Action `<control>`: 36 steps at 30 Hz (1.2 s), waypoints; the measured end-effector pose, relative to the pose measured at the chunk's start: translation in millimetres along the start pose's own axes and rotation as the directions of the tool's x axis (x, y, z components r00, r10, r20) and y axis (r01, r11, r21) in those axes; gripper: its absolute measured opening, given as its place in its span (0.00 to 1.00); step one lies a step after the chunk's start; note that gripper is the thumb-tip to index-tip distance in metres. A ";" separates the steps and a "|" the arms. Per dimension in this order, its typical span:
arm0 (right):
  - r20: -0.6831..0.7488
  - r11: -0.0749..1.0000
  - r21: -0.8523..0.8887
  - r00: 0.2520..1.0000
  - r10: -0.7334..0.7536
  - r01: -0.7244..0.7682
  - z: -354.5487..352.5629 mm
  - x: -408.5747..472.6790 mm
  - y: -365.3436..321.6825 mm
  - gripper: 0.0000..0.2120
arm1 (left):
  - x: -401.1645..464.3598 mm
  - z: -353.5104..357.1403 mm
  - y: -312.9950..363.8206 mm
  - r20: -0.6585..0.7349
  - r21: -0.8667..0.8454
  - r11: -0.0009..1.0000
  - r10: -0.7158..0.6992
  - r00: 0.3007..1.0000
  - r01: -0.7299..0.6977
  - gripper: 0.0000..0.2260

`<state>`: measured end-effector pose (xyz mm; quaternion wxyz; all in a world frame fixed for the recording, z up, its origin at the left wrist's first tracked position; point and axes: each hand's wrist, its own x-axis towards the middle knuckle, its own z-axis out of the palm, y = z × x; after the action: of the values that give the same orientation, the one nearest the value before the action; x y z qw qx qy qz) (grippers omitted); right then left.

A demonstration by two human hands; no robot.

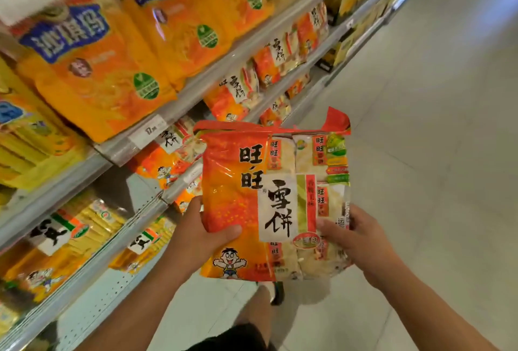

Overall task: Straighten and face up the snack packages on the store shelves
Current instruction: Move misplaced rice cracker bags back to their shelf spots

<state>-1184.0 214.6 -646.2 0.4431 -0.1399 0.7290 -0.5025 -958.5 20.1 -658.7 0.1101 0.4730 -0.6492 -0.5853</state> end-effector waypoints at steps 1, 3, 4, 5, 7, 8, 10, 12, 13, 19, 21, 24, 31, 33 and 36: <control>0.004 1.000 -0.009 1.000 0.006 -0.005 -6.1 18.1 -6.6 0.17 | 16.6 6.7 4.2 -0.002 -0.007 1.000 -0.012 1.000 0.012 0.36; 0.001 0.999 -0.029 1.000 0.020 -0.020 -18.0 57.8 -18.7 0.20 | 55.3 20.2 12.8 -0.012 -0.027 0.999 -0.035 0.999 0.034 0.43; -0.002 0.999 -0.039 1.000 0.026 -0.026 -23.9 78.1 -24.8 0.21 | 76.0 27.3 18.7 -0.014 -0.029 0.998 -0.047 0.999 0.047 0.44; -0.008 0.998 -0.049 1.000 0.029 -0.029 -30.9 99.3 -31.2 0.20 | 97.7 35.2 25.9 -0.012 -0.025 0.998 -0.055 0.998 0.054 0.44; -0.018 0.997 -0.063 0.999 0.040 -0.042 -47.1 143.2 -42.1 0.16 | 140.8 52.0 38.6 0.002 -0.030 0.998 -0.046 0.999 0.046 0.40; -0.010 0.996 -0.079 0.999 0.044 -0.045 -55.0 165.4 -47.1 0.14 | 161.8 59.8 43.4 -0.004 -0.032 0.999 -0.034 0.999 0.033 0.39; 0.013 0.992 -0.120 0.999 0.052 -0.050 -67.9 204.2 -56.0 0.14 | 198.8 73.6 53.3 -0.018 -0.013 1.000 -0.028 0.999 0.028 0.40; 0.034 0.990 -0.133 0.998 0.054 -0.049 -80.8 240.7 -65.3 0.16 | 232.4 85.1 60.6 -0.034 -0.002 0.999 -0.034 0.999 0.034 0.40; 0.048 0.988 -0.145 0.997 0.059 -0.051 -85.9 256.5 -68.6 0.17 | 245.7 89.8 62.4 -0.040 0.004 0.999 -0.042 0.998 0.042 0.40; 0.199 0.975 -0.209 0.973 0.119 -0.077 -105.4 353.1 -67.7 0.22 | 303.2 123.8 51.6 -0.111 -0.002 0.993 -0.114 0.987 0.115 0.36; 0.251 0.970 -0.225 0.957 0.147 -0.090 -108.4 385.6 -59.2 0.21 | 317.4 136.5 43.2 -0.148 0.006 0.988 -0.154 0.977 0.156 0.37; 0.331 0.967 -0.232 0.927 0.177 -0.102 -115.2 435.5 -36.2 0.18 | 340.0 160.7 27.3 -0.220 0.027 0.975 -0.209 0.953 0.220 0.42; 0.466 0.957 -0.240 0.846 0.260 -0.162 -132.6 530.0 44.5 0.20 | 382.1 215.2 -48.2 -0.241 0.000 0.917 -0.387 0.890 0.399 0.45; 0.489 0.958 -0.250 0.836 0.249 -0.139 -127.1 555.5 71.7 0.19 | 396.1 225.2 -82.1 -0.241 -0.006 0.904 -0.416 0.877 0.427 0.47; 0.531 0.960 -0.258 0.813 0.237 -0.111 -105.2 597.8 113.5 0.17 | 417.4 230.8 -138.7 -0.229 -0.028 0.906 -0.418 0.879 0.423 0.50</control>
<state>-1578.9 -57.8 -1034.9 0.6627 -0.2594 0.6278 -0.3153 -1272.4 -120.3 -1017.1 0.0494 0.6681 -0.5208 -0.5291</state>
